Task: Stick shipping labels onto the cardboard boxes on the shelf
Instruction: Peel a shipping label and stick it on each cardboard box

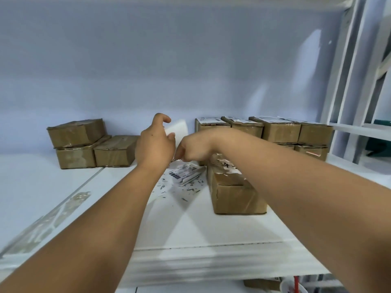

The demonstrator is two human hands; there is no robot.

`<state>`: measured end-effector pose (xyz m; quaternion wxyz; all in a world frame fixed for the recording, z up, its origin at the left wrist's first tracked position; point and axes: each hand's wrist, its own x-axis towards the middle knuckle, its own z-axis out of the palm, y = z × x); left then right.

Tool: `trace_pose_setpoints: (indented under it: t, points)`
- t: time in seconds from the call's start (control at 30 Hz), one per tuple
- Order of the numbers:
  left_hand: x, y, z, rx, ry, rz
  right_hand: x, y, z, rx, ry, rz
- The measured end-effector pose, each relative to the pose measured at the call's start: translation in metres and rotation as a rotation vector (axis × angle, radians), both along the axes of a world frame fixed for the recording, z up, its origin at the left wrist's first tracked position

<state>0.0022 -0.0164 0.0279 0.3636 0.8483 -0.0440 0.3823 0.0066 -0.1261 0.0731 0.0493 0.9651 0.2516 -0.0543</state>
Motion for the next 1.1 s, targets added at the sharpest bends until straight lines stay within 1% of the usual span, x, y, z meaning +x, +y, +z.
trace_pose_setpoints:
  t: [0.1,0.2,0.3,0.47,0.53,0.6,0.7,0.73,0.8,0.87,0.9,0.93,1.0,1.07,1.1]
  points:
    - [0.002,0.003,-0.001,-0.017,0.016,-0.016,0.013,0.014,-0.011,-0.092,0.083,0.006]
    - [0.004,0.006,-0.003,-0.039,0.009,0.015,0.019,0.02,-0.021,-0.16,0.101,-0.005]
    - [0.005,0.012,0.0,-0.219,-0.024,0.041,0.019,0.019,-0.024,-0.124,0.088,-0.03]
    - [0.002,0.025,0.009,-0.552,-0.172,0.155,0.018,0.012,-0.023,-0.123,0.064,0.002]
    - [0.003,0.031,0.012,-0.693,-0.219,0.172,0.017,0.013,-0.022,-0.135,0.061,0.01]
    - [0.005,0.038,0.013,-0.784,-0.249,0.164,0.018,0.012,-0.022,-0.114,0.068,0.021]
    - [0.003,0.044,0.015,-0.827,-0.262,0.16,0.019,0.01,-0.023,-0.097,0.078,0.028]
    - [0.002,0.042,0.015,-0.81,-0.267,0.152,0.019,0.009,-0.023,-0.081,0.085,0.028]
    - [0.0,0.037,0.015,-0.71,-0.277,0.129,0.018,0.007,-0.024,-0.019,0.092,0.006]
    - [0.0,0.031,0.013,-0.55,-0.315,0.107,0.02,0.005,-0.026,0.092,0.082,-0.02]
    - [0.0,0.028,0.012,-0.458,-0.35,0.097,0.023,0.005,-0.027,0.191,0.069,-0.039]
    - [0.0,0.026,0.011,-0.362,-0.381,0.094,0.025,0.004,-0.026,0.348,0.054,-0.066]
    - [0.0,0.022,0.009,-0.176,-0.421,0.094,0.025,0.001,-0.018,0.822,0.092,-0.134]
    - [-0.001,0.019,0.007,-0.007,-0.47,0.094,0.02,-0.003,-0.004,1.303,0.222,-0.177]
    - [-0.001,0.018,0.006,0.078,-0.5,0.096,0.016,-0.007,0.003,1.474,0.292,-0.189]
